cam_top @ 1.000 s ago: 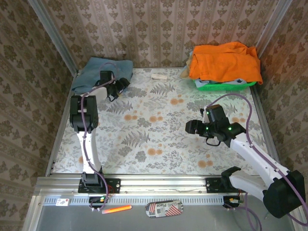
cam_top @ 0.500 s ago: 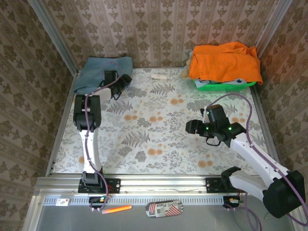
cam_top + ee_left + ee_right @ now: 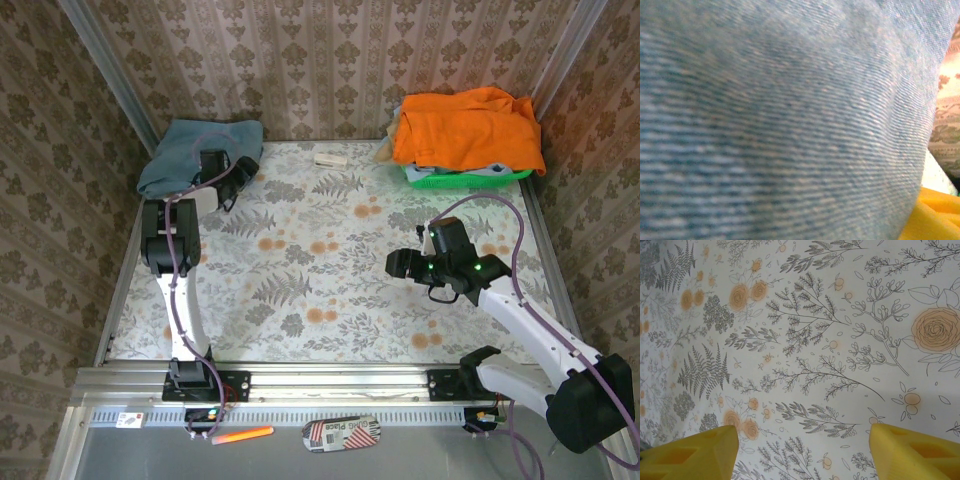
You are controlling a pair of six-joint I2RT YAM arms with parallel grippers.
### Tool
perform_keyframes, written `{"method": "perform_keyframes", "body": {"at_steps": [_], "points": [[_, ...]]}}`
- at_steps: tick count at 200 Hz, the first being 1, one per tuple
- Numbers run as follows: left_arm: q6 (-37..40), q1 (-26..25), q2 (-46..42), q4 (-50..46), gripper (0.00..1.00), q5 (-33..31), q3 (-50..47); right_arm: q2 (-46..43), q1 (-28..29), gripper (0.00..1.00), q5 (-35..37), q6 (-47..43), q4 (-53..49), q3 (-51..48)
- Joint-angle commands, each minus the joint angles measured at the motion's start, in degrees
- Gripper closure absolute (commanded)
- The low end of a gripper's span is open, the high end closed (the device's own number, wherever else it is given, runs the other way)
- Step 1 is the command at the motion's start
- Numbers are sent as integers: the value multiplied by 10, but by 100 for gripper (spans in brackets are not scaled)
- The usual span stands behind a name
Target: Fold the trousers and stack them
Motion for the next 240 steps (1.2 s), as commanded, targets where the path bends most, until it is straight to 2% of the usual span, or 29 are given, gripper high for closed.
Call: {"method": "perform_keyframes", "body": {"at_steps": [1,4,7,11,37,55,66,85,125,159,186,207,220,229,240], "points": [[57,7,-11,-11,15,39,58,-18,-3,28,9,-8,-18,15],[59,8,-10,-19,14,46,64,-19,-2,28,10,-9,-26,16],[59,9,-9,-29,3,52,68,-20,-3,28,11,-10,-29,18],[58,9,-9,-37,0,59,69,-22,-3,28,12,-11,-32,20],[66,10,-29,-31,0,116,37,-28,-3,26,20,-16,-48,38],[99,5,-46,-88,0,148,32,-39,-4,24,33,-19,-58,49],[118,0,-72,-105,0,145,9,-44,-7,23,42,-24,-67,58],[136,-4,-128,-108,0,143,-43,-45,-12,0,50,-35,-79,76],[130,-14,-228,-129,0,158,-121,-36,-28,0,55,-50,-74,105],[171,-43,-364,-208,0,119,-177,-39,-29,0,77,-66,-79,138],[208,-79,-506,-307,0,8,-212,-55,-28,0,117,-86,-81,169],[266,-134,-625,-360,0,-172,-240,-72,-26,0,138,-105,-62,183],[281,-162,-690,-355,0,-281,-272,-85,-26,0,185,-55,-36,169],[292,-170,-731,-325,0,-328,-310,-99,-26,0,212,-17,15,136],[313,-171,-778,-265,0,-367,-375,-120,-26,0,226,-18,107,77]]}}
